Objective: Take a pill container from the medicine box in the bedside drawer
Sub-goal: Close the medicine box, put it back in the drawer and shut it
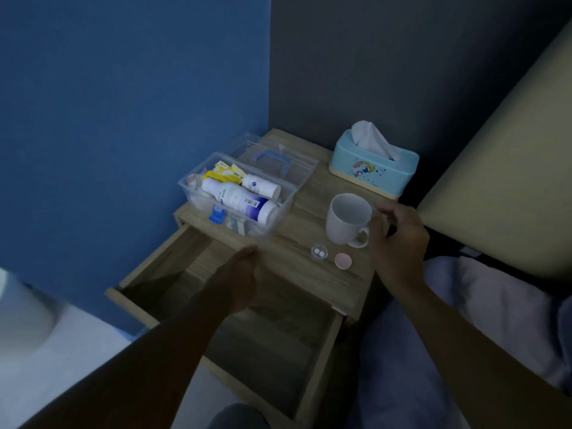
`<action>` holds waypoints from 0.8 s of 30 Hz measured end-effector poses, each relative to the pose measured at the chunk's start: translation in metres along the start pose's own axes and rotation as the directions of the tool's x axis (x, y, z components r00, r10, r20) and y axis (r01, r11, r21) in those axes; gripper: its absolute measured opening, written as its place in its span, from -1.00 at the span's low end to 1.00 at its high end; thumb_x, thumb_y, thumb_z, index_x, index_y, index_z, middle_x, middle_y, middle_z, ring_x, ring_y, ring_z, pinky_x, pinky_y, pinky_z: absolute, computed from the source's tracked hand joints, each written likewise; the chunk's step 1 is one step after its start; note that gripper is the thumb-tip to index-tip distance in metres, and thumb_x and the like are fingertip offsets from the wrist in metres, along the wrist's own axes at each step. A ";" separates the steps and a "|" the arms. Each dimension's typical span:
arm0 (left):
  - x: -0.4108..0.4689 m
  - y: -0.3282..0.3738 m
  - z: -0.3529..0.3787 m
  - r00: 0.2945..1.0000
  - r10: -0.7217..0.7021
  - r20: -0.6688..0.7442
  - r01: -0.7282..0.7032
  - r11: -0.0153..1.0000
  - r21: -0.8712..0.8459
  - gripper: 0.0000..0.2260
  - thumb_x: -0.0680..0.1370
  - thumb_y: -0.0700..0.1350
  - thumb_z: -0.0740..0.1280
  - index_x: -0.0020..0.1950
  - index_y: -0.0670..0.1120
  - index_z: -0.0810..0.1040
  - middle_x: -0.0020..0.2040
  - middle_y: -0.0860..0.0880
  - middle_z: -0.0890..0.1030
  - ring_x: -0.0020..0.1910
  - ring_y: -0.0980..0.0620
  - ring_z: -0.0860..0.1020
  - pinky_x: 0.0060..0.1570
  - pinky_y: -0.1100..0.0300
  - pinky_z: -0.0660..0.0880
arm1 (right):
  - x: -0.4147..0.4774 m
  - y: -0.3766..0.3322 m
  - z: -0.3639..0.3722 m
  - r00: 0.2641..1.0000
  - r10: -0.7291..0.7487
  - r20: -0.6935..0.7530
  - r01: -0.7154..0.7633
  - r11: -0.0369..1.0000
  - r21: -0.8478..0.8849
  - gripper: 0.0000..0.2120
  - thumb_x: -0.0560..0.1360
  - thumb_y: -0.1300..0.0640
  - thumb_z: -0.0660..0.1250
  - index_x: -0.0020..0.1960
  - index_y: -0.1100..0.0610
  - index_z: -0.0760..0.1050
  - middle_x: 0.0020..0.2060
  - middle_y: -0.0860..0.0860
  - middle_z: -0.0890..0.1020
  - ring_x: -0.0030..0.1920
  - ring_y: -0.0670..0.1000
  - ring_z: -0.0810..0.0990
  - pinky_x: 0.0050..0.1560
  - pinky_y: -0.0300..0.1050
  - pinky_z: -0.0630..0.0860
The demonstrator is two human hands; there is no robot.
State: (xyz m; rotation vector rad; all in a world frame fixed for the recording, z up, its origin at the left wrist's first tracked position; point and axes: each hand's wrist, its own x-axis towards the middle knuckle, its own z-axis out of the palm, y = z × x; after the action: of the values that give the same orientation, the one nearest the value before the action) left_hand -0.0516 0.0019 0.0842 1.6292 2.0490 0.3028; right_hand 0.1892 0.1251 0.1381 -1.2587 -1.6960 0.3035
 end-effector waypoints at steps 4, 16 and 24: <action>-0.005 -0.033 -0.031 0.957 -0.254 -0.137 0.254 0.967 -0.016 -0.75 0.60 -0.19 0.23 0.28 -0.14 0.49 0.19 -0.15 0.58 0.05 0.01 0.56 0.10 0.09 0.53 | 0.003 -0.042 0.026 0.974 -0.207 0.088 0.197 0.975 0.106 -0.84 0.52 0.30 0.32 0.08 0.18 0.58 -0.01 0.05 0.64 0.02 -0.04 0.59 0.07 -0.22 0.51; 0.033 -0.068 -0.098 0.927 -0.126 -0.353 0.166 0.983 0.085 -0.32 0.55 -0.29 0.18 0.61 -0.21 -0.07 0.63 -0.16 -0.11 0.61 -0.12 -0.10 0.55 0.06 -0.03 | 0.057 -0.081 0.158 0.738 0.423 0.526 -0.479 0.877 -0.034 -0.36 0.59 0.13 0.24 0.59 0.13 0.05 0.49 0.14 0.33 0.41 0.16 0.43 0.20 -0.06 0.48; 0.035 -0.076 -0.073 0.933 -0.133 -0.336 0.163 0.985 0.062 -0.21 0.53 -0.22 0.30 0.62 -0.13 -0.12 0.64 -0.03 -0.16 0.61 -0.06 -0.02 0.51 0.02 0.11 | 0.078 -0.061 0.181 0.685 0.611 0.396 -0.711 0.681 0.178 -0.45 0.59 0.11 0.18 0.55 0.14 0.13 0.41 0.14 0.42 0.31 0.19 0.48 0.23 0.03 0.46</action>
State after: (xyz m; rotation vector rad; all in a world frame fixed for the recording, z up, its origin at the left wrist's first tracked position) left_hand -0.1584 0.0256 0.1022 1.5459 2.4549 0.4637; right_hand 0.0078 0.2231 0.1310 -1.6049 -1.2707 1.2353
